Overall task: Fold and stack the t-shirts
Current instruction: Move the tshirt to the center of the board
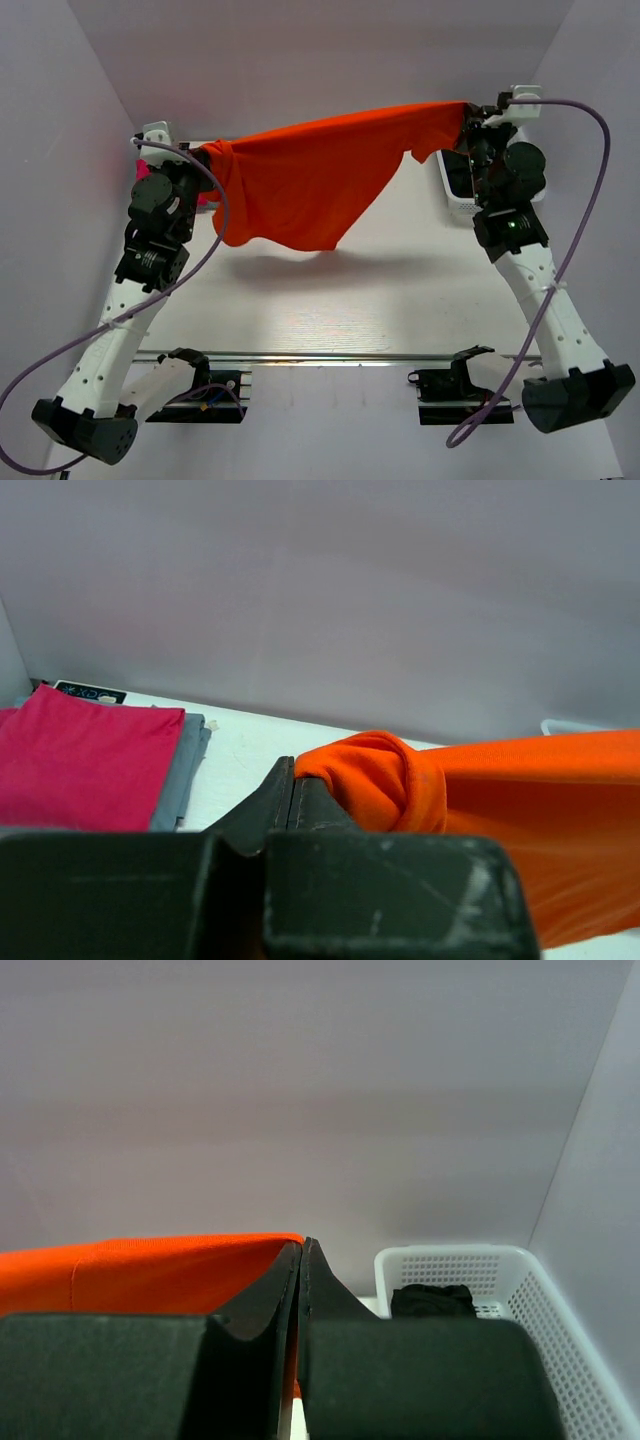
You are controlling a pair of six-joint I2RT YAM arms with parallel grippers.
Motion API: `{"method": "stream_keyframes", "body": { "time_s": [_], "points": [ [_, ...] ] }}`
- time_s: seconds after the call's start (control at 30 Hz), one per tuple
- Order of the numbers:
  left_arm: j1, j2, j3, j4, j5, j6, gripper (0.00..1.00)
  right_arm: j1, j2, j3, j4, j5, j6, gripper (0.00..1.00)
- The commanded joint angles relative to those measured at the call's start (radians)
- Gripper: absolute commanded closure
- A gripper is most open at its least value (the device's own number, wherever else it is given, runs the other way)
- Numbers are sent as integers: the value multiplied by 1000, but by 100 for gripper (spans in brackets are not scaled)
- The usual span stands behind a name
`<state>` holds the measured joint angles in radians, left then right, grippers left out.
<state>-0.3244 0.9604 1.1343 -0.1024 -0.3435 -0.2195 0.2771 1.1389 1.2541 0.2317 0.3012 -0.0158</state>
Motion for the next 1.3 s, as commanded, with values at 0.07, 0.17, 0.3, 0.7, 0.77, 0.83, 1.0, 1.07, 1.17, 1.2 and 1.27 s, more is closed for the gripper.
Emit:
{"method": "stream_keyframes", "body": {
  "time_s": [0.07,0.17,0.3,0.7,0.77,0.83,1.0,1.07,1.17,1.2,1.27],
  "points": [
    [25,-95,44,-88,-35,39,100,-33,-146,-15,80,154,-65,100],
    [25,-155,65,-100,32,48,100,-35,-205,-16,48,128,-65,100],
    [25,-238,65,-100,139,57,100,-30,-281,-18,15,60,-72,100],
    [45,-266,53,-79,376,48,100,-30,-435,-50,-109,-106,-56,100],
    [45,-224,32,-65,356,8,100,-30,-415,-86,-89,-119,-21,100],
    [45,-145,-11,-30,334,-1,100,-32,-361,-155,-71,-128,47,100],
    [45,124,-34,-5,287,-50,100,-30,-137,-246,-55,-155,198,100],
    [45,286,-34,19,287,-63,100,-33,-79,-275,-40,-122,273,100],
    [45,516,-16,38,297,-63,100,-33,115,-245,-70,-71,392,100],
    [45,573,5,20,287,-75,100,-33,151,-239,-69,-70,411,100],
    [45,677,83,-3,235,-75,100,-33,326,-146,-113,-128,395,100]
  ]
}}
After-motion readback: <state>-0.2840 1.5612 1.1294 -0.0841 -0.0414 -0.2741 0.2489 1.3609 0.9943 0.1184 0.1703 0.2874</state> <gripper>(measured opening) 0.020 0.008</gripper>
